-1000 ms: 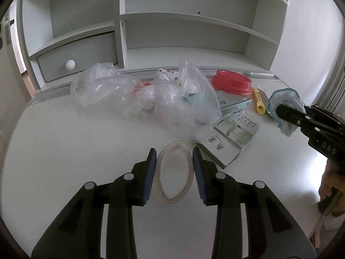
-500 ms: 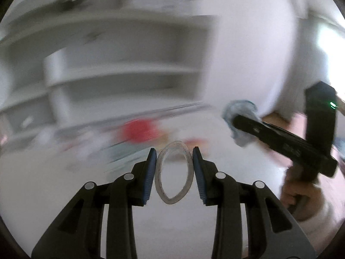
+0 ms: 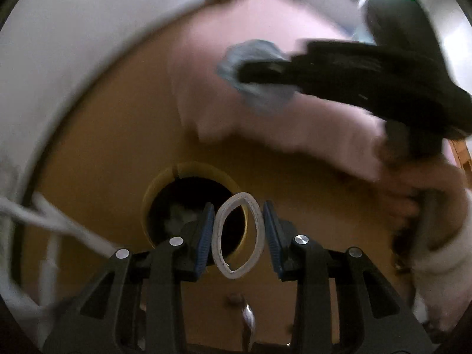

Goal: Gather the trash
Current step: 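Carry the ring and white sock over the bin and release both, then grasp the clear plastic bag with the left tool while the right tool grasps the pink box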

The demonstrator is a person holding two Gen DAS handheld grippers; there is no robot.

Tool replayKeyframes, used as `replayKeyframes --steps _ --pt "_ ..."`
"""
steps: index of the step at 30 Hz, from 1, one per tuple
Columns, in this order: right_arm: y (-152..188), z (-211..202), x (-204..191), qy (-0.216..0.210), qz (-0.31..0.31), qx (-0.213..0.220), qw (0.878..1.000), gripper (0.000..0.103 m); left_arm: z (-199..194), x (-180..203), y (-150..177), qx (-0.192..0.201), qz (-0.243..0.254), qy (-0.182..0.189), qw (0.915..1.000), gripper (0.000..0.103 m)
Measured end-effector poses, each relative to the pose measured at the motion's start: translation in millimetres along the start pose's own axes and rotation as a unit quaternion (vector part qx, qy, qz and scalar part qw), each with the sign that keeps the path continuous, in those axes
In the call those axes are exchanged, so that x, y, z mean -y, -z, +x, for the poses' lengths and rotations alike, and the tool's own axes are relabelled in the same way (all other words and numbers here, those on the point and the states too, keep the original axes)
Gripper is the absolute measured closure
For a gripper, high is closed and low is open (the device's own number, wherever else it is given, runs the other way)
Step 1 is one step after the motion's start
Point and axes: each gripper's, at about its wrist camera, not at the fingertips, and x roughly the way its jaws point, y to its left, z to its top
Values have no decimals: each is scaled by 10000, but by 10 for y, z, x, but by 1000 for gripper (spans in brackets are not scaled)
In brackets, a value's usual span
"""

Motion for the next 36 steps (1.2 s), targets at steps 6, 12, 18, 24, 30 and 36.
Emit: replayKeyframes --steps 6,12,18,24,30,36 --pt "596 1238 977 243 1248 -1554 9796 74 1055 -505 208 -931 -497 -249 9941 70" --pt "592 1432 1081 74 1499 -1680 9743 73 1160 -415 218 -966 -457 -192 9941 70" --pt "650 1455 1115 205 1612 -1673 9724 12 1274 -321 82 -885 -650 -9 9940 6" --pt "444 921 1131 998 1702 -914 9761 12 796 78 50 -3 268 -281 9992 6" --pt "72 -291 536 2250 723 1444 9609 6 -758 649 -55 1904 990 -291 9763 6" --pt "-138 -854 -546 1979 -331 2527 9465 6 -2396 310 224 3580 369 -1358 9231 6"
